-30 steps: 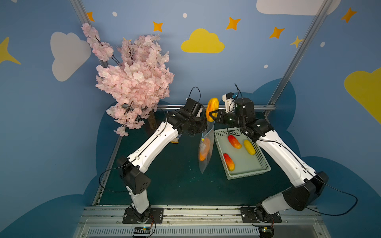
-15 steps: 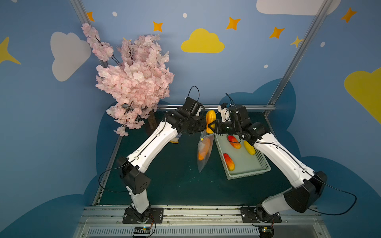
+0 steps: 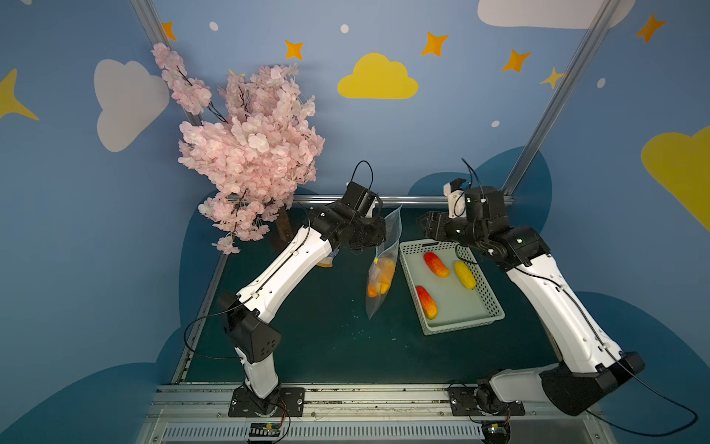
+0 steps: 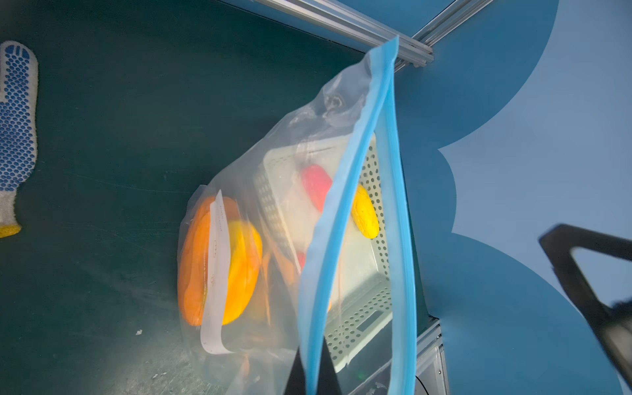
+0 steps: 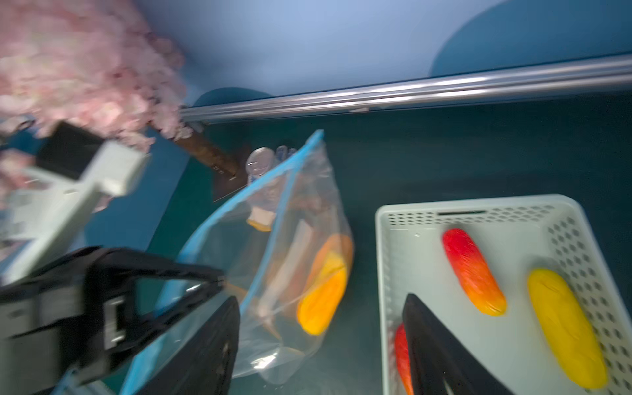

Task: Place the mango in a zip-top bag and seal the zipper
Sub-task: Place the mango in the zipper food storage bag.

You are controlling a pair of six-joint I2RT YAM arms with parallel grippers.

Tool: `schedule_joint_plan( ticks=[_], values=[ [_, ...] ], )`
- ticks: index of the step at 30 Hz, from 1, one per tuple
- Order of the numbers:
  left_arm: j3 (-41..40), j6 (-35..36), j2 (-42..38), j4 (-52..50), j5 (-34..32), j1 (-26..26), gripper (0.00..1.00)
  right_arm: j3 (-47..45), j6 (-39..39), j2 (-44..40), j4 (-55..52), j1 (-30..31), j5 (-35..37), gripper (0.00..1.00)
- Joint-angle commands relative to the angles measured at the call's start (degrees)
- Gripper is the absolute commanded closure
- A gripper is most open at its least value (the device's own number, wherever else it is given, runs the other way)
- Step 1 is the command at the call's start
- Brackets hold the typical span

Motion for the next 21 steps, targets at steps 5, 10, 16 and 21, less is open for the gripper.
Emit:
schedule_joint_plan(
  ticks=[5, 10, 16, 21],
  values=[
    [0.0, 0.6, -0.9, 0.3, -0.2, -0.5, 0.97, -12.4, -8.5, 13.3, -3.0, -8.4, 10.7, 0.24],
    [0.0, 0.8, -0.9, 0.0, 0.0, -0.6, 0.97, 1.7, -11.8, 30.0, -13.8, -10.1, 8.5, 0.19],
    [0.1, 1.1, -1.0, -0.1, 0.0, -0.6, 0.97, 10.7, -14.5, 43.2, -17.9, -11.1, 5.9, 0.19],
    [-0.1, 1.1, -1.1, -0.2, -0.1, -0.5, 0.97, 14.0, -14.6, 47.8, -18.9, -10.9, 2.9, 0.21]
  ],
)
